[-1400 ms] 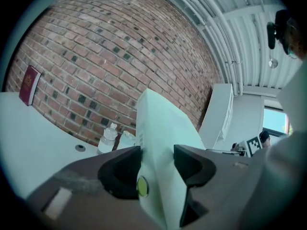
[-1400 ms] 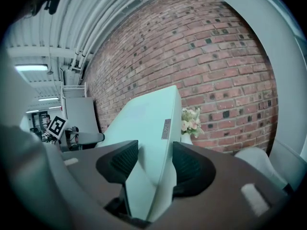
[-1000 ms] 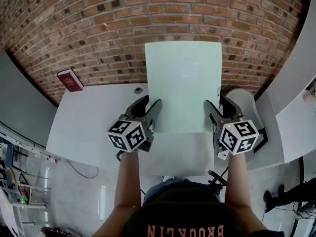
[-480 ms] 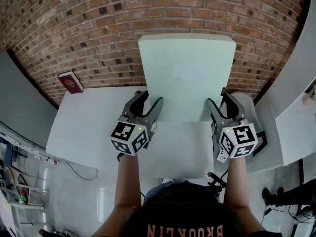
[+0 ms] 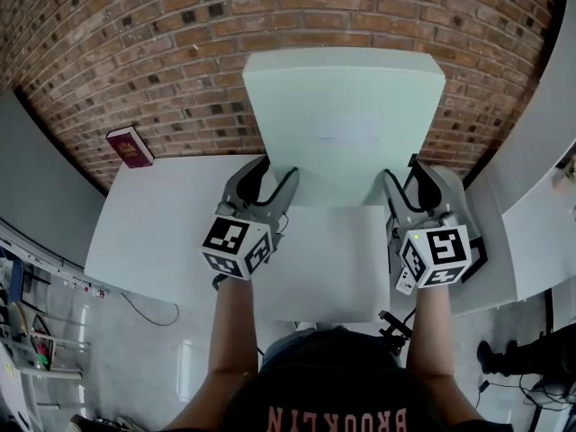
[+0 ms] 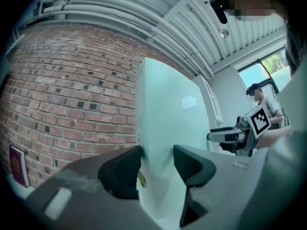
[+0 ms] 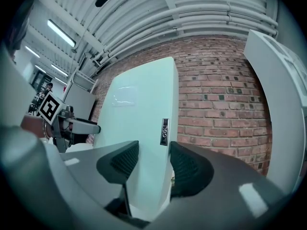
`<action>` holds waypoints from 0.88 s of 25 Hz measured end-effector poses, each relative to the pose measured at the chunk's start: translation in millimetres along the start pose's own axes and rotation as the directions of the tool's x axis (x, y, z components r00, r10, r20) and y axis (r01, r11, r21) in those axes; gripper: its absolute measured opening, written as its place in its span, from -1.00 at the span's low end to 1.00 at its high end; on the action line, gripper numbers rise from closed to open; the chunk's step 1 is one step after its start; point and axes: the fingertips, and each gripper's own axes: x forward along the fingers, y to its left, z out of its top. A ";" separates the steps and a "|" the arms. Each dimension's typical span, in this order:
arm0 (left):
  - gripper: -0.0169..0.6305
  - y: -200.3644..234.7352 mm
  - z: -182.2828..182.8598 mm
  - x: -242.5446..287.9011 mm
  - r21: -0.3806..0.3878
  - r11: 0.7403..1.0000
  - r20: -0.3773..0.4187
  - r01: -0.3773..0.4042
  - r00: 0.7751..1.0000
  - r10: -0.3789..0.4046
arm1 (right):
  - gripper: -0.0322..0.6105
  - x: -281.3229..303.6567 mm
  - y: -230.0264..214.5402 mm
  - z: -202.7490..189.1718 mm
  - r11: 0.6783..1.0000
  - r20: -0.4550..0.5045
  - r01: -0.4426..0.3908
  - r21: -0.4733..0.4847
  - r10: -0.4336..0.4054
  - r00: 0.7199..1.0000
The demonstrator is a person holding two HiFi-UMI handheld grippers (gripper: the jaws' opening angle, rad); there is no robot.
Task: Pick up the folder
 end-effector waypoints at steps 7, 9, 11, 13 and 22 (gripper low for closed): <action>-0.27 -2.5 0.3 0.6 0.019 1.000 -0.007 -0.015 1.000 0.015 | -0.26 0.2 -2.5 -4.4 1.000 -0.009 0.008 0.011 -0.008 1.000; -0.27 -3.9 -0.5 0.6 0.023 1.000 -0.012 -0.020 1.000 0.020 | -0.26 -0.5 -3.1 -5.6 1.000 -0.011 0.009 0.010 -0.009 1.000; -0.27 -4.3 0.5 0.4 0.029 0.999 -0.012 -0.024 1.000 0.024 | -0.26 -0.6 -3.2 -5.3 1.000 -0.011 0.010 0.009 -0.009 1.000; -0.27 -4.4 2.4 0.5 0.035 0.999 -0.012 -0.027 1.000 0.028 | -0.27 -0.7 -3.5 -4.4 1.000 -0.011 0.010 0.010 -0.010 1.000; -0.27 -7.9 2.4 -0.6 0.039 0.999 -0.012 -0.038 0.999 0.038 | -0.27 -3.3 -4.6 -4.7 1.000 -0.011 0.010 0.010 -0.010 1.000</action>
